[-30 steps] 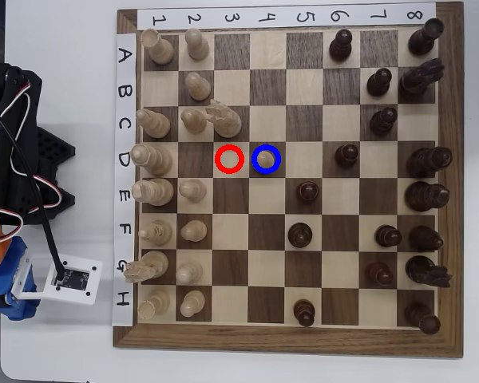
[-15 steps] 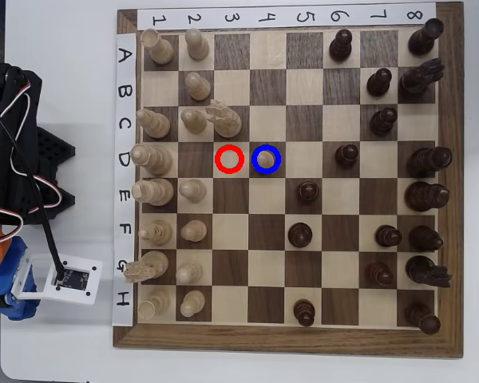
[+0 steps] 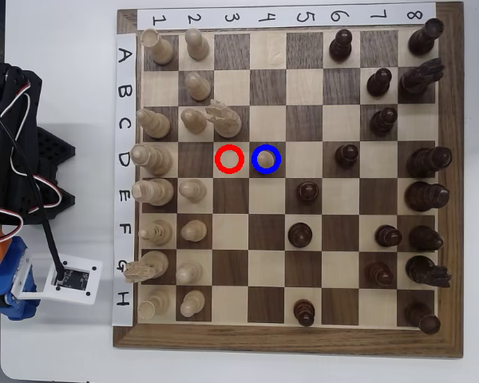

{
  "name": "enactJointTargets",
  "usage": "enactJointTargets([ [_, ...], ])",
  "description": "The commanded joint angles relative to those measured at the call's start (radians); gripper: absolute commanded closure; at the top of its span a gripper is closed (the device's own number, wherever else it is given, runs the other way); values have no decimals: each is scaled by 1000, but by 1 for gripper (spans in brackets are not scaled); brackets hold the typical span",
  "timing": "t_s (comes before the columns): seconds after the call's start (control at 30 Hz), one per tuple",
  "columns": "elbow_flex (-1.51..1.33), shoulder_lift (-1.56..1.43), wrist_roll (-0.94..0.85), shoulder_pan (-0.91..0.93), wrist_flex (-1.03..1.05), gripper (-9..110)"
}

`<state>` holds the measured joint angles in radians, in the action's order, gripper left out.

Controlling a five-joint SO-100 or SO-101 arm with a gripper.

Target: Move the piece to destination

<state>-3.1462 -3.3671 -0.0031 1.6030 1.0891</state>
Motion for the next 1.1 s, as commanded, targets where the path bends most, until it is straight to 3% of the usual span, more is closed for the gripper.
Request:
enactJointTargets([
  [0.0,21,-58,-12,23,8,101],
  [1.07,20,-58,-15,29,2,101],
])
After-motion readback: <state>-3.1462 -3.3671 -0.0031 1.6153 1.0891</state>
